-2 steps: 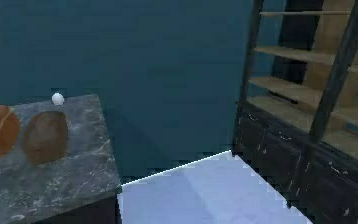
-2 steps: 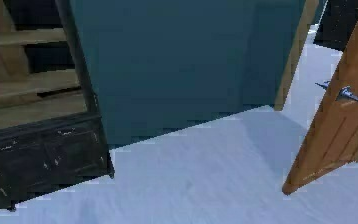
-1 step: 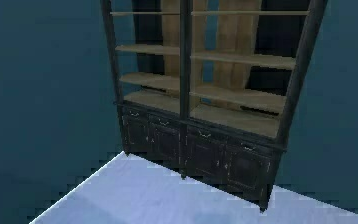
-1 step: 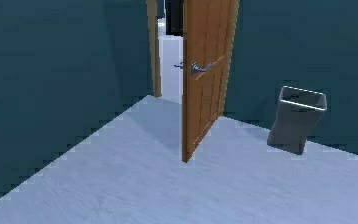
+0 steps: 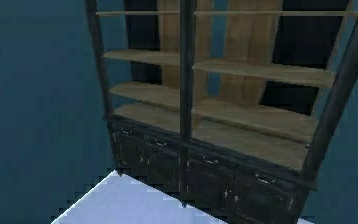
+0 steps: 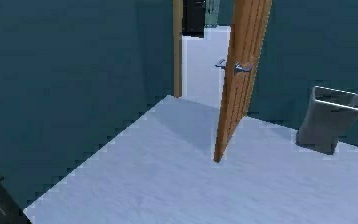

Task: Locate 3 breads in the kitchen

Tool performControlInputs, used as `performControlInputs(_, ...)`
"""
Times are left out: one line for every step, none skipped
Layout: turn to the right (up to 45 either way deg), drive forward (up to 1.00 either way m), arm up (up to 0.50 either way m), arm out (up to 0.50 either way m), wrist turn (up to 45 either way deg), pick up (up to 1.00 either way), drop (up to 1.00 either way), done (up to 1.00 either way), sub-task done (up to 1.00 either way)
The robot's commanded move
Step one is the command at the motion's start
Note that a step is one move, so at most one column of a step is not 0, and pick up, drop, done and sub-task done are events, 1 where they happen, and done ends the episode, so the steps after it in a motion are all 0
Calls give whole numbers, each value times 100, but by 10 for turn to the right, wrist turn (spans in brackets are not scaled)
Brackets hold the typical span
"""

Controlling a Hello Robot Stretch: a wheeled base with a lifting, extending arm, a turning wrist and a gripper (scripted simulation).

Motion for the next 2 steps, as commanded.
performControlInputs(-120, 0, 0, 0, 0, 0, 0, 0, 0)
performControlInputs(0, 45, 0, 0, 0, 0, 0, 0, 0)
